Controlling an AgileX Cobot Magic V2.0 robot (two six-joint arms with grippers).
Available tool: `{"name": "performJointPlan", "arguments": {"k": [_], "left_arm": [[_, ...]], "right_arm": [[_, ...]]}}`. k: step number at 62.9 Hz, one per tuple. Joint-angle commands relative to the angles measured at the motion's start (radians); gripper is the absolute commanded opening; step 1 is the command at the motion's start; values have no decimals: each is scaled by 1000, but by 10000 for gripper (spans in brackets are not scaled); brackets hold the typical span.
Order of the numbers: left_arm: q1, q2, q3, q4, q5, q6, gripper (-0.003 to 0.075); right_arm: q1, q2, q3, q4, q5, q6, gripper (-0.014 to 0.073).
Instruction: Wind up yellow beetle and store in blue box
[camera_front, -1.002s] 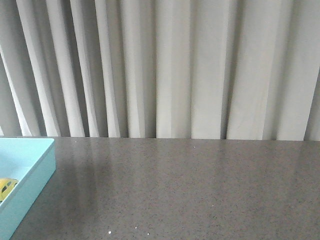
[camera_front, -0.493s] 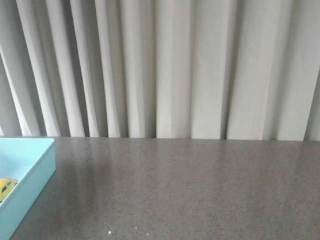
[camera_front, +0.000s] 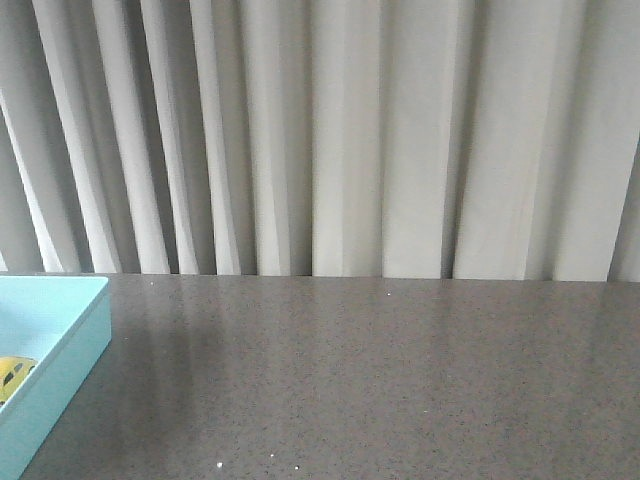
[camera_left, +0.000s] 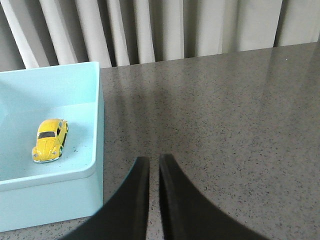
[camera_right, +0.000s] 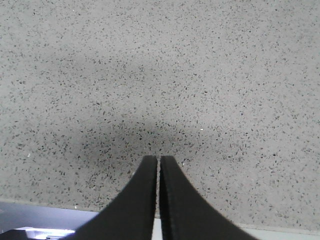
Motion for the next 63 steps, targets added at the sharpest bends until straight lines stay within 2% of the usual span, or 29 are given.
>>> {"name": "performJointPlan", "arguments": {"k": [1, 36, 40, 48, 63], "left_arm": [[-6, 11, -23, -7, -76, -8, -8], [-11, 8, -23, -9, -75, -8, -6], [-31, -6, -11, 36, -94, -5, -6], [-26, -108, 92, 147, -139, -6, -6], [-26, -366, 383, 147, -280, -43, -6]], "right_arm": [[2, -4, -24, -7, -54, 2, -8], [2, -4, -24, -7, -54, 2, -7], [2, -4, -24, -5, -53, 2, -7], [2, -4, -24, 1, -49, 2, -7], [2, -4, -24, 8, -49, 2, -7]]}}
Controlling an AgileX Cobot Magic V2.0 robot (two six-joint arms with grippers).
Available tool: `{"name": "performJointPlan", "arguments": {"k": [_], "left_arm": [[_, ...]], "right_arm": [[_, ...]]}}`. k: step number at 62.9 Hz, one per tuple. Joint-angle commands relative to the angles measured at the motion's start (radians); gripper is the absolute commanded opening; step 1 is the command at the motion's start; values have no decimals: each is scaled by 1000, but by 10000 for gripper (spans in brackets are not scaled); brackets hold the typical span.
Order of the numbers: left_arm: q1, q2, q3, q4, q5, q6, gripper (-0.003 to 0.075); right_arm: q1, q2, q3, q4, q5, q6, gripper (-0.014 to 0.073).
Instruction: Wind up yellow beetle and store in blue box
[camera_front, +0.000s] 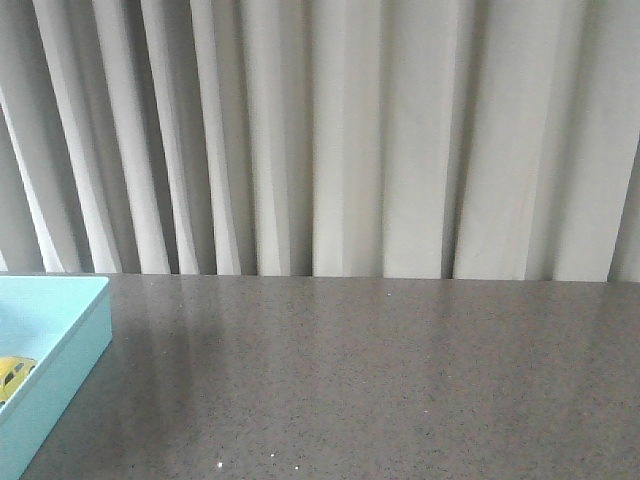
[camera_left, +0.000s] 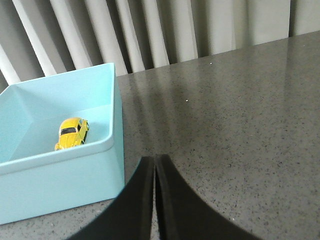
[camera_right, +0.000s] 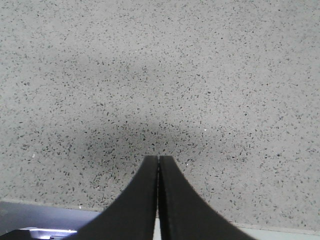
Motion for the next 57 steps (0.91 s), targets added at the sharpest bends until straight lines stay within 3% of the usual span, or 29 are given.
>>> {"name": "performJointPlan", "arguments": {"k": [1, 17, 57], "left_arm": [[-5, -91, 79, 0, -142, -21, -6], [-5, -208, 262, -6, -334, -72, -6], [-5, -208, 257, 0, -340, -101, -6]], "right_arm": [[2, -4, -24, -4, -49, 2, -7], [2, -6, -24, -4, -46, 2, -7], [2, -6, -24, -6, -45, 2, -7]]}}
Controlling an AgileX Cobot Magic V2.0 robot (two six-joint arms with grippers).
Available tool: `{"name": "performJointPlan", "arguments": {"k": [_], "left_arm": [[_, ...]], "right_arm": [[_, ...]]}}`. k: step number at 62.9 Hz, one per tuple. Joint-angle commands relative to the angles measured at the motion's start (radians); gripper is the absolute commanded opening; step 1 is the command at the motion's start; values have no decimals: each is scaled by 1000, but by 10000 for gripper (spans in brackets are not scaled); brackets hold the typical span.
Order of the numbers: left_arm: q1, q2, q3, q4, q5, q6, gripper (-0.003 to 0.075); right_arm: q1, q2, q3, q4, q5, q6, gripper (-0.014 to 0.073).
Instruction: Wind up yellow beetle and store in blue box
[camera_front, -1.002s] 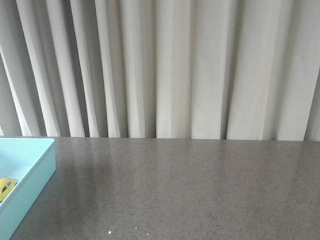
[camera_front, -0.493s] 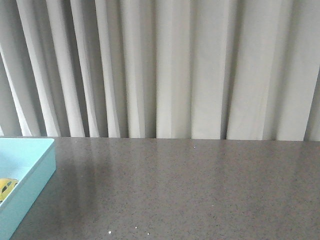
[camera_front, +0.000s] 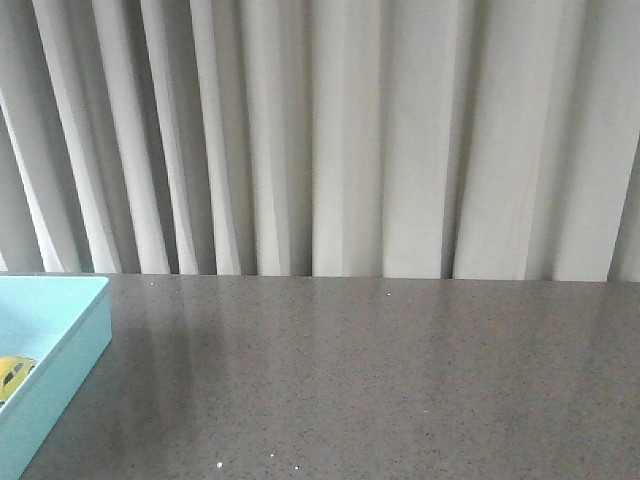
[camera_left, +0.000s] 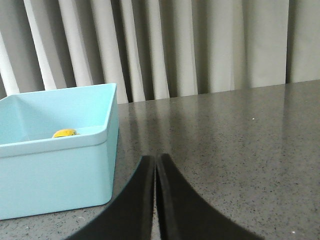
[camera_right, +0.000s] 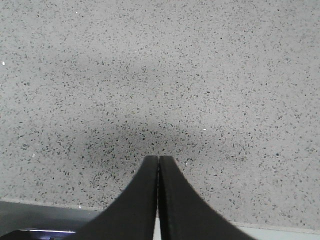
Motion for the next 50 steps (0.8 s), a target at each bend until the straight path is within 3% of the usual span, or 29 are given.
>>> {"name": "performJointPlan", "arguments": {"k": [1, 24, 28, 42, 50], "left_arm": [[-5, -18, -8, 0, -81, -11, -6], [-5, -18, -8, -6, -81, -11, -5], [-5, -18, -8, -6, -81, -11, -5], [-9, -18, -8, -6, -81, -11, -6], [-9, -18, -8, -6, -81, -11, -6]], "right_arm": [[2, 0, -24, -7, -48, 2, -7], [10, -43, 2, -31, -83, -7, -7], [3, -100, 50, -47, -165, -8, -7], [-85, -396, 358, -10, -662, -5, -7], [-119, -566, 529, 25, -808, -5, -7]]}}
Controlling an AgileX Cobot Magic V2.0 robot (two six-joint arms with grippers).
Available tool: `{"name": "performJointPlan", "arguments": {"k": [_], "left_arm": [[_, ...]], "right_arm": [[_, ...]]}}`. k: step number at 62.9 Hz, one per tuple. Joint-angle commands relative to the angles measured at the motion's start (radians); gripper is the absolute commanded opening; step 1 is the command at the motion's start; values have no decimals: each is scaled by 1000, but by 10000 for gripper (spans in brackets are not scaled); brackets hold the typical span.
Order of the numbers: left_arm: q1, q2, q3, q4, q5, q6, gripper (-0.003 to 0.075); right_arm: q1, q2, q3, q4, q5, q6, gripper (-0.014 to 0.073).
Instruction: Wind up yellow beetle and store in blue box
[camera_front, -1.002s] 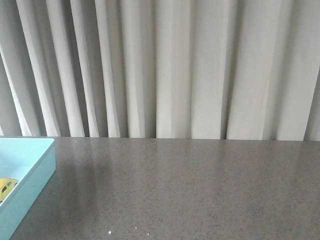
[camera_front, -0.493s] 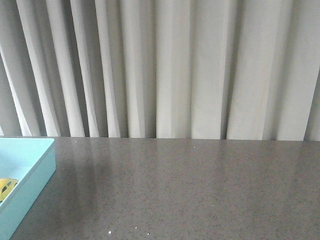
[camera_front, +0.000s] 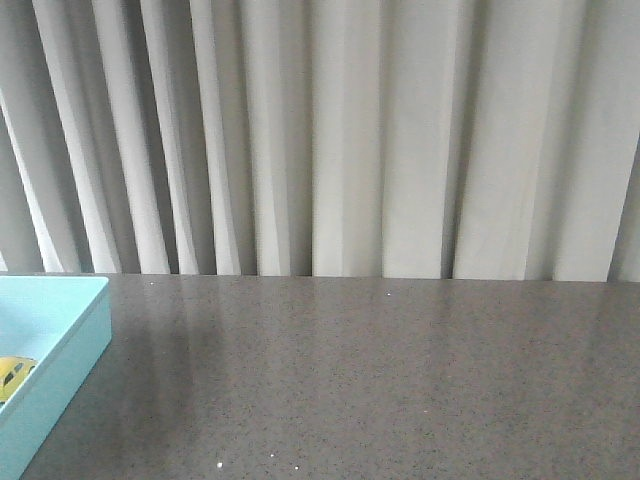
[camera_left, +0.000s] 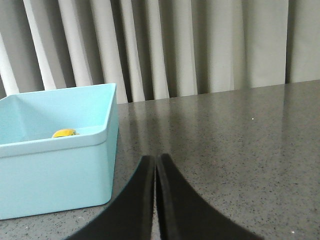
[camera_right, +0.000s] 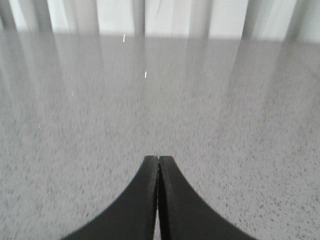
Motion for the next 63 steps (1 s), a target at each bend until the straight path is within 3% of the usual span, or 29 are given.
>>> {"name": "performJointPlan", "arguments": {"k": [1, 14, 63], "left_arm": [[-7, -18, -8, -6, -81, -11, -6], [-7, -18, -8, -6, -81, -11, -6], [-7, -18, -8, -6, -81, -11, -6]], "right_arm": [[-21, -97, 80, 20, -200, -3, -7], [-20, -223, 222, 75, -285, -3, -7], [-20, -222, 221, 61, -266, -21, -7]]}}
